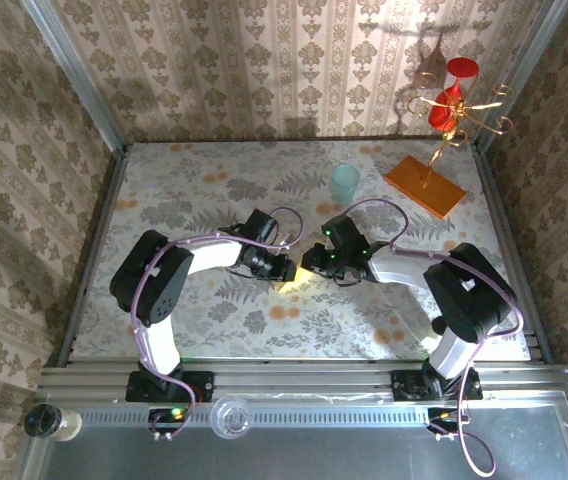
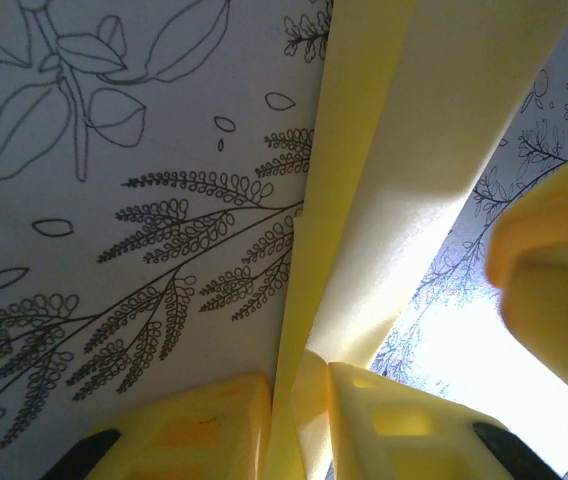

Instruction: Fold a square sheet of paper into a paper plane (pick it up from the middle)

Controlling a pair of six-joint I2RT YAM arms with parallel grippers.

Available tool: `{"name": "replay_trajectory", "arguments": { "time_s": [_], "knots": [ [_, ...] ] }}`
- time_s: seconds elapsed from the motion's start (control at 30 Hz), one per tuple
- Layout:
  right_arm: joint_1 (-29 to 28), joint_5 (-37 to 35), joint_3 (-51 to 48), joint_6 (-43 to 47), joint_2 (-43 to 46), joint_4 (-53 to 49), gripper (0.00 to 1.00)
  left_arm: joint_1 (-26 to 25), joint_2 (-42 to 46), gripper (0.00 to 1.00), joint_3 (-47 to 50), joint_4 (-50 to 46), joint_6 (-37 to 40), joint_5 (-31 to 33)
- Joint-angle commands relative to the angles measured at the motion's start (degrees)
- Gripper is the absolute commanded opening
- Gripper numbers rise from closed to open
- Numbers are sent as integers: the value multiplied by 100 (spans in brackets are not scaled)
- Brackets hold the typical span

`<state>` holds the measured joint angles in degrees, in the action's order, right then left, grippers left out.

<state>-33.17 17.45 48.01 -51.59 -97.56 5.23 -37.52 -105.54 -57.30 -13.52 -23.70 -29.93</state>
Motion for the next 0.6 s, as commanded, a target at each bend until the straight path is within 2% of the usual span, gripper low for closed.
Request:
{"name": "replay_trajectory", "arguments": {
  "time_s": [0.0, 0.57],
  "knots": [
    [-1, 86, 112, -219, -185, 305, 18, -151, -390, 25, 183, -155, 92, 317],
    [162, -272, 180, -192, -428, 127, 16, -168, -406, 25, 166, -189, 97, 293]
  ]
}}
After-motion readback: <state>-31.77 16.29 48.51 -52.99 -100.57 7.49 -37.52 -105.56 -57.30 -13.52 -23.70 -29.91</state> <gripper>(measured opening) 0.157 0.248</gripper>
